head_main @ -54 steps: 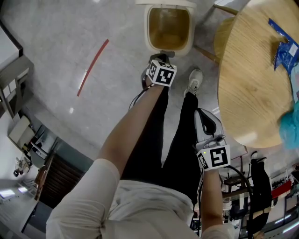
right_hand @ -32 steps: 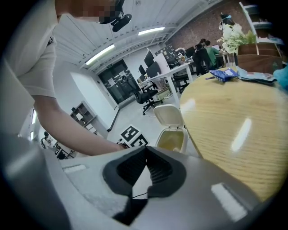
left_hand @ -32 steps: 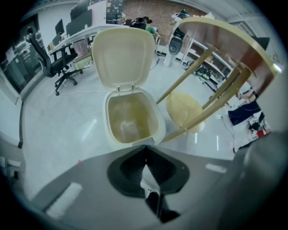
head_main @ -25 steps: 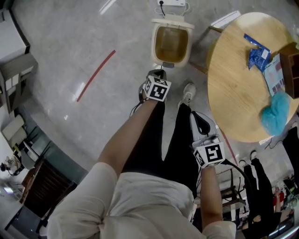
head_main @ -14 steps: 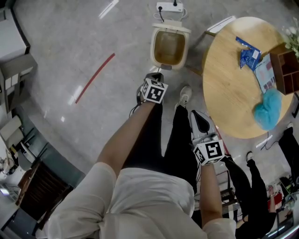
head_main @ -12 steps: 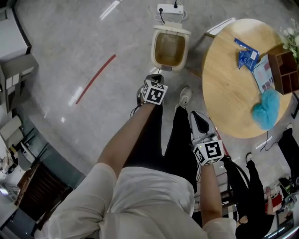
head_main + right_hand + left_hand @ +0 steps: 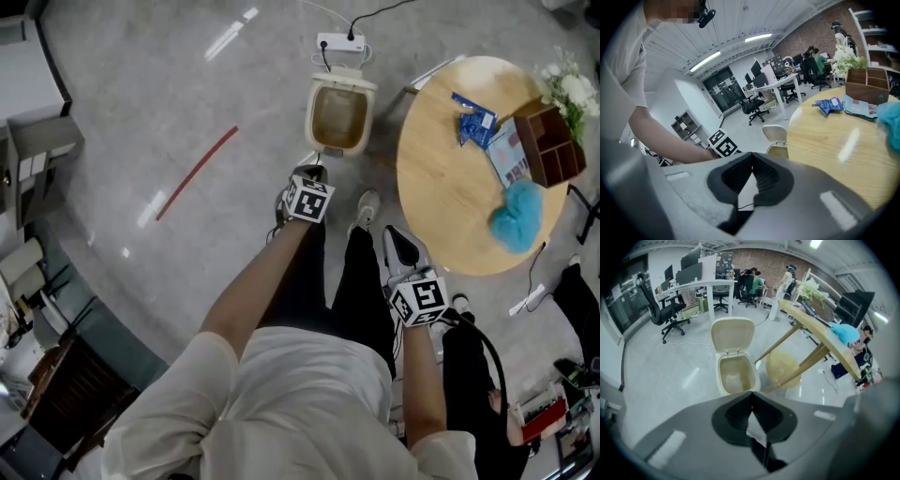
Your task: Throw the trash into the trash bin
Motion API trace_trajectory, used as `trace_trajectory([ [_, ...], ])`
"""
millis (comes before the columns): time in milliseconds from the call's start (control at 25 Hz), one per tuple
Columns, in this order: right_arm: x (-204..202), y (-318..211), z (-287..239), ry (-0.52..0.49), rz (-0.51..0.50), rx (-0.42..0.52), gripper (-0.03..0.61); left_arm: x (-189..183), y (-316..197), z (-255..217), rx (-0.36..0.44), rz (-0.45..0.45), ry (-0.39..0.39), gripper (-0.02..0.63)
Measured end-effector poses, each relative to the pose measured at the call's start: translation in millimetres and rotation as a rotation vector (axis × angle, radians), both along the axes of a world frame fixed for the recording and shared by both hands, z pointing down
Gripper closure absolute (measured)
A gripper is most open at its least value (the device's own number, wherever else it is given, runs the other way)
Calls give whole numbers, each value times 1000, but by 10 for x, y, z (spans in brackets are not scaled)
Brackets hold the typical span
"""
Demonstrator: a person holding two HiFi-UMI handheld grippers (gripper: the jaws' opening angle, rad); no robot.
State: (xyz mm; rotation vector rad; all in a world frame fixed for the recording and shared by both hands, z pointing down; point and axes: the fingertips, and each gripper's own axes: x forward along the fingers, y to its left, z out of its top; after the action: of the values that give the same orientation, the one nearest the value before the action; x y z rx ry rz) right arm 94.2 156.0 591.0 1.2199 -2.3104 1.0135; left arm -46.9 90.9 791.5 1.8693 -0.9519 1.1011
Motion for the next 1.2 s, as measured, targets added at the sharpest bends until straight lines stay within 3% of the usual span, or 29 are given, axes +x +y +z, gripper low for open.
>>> trace_trajectory([
  [720, 150, 4, -626, 23, -12, 31, 578, 47, 100, -1113, 64, 4, 70, 611],
  [1040, 107, -54, -934, 28, -27, 70, 578, 31, 21, -1919, 192, -21, 152, 611],
  [1200, 62, -53, -1081, 28, -39, 92, 578, -93, 28, -2196, 252, -38, 156, 611],
])
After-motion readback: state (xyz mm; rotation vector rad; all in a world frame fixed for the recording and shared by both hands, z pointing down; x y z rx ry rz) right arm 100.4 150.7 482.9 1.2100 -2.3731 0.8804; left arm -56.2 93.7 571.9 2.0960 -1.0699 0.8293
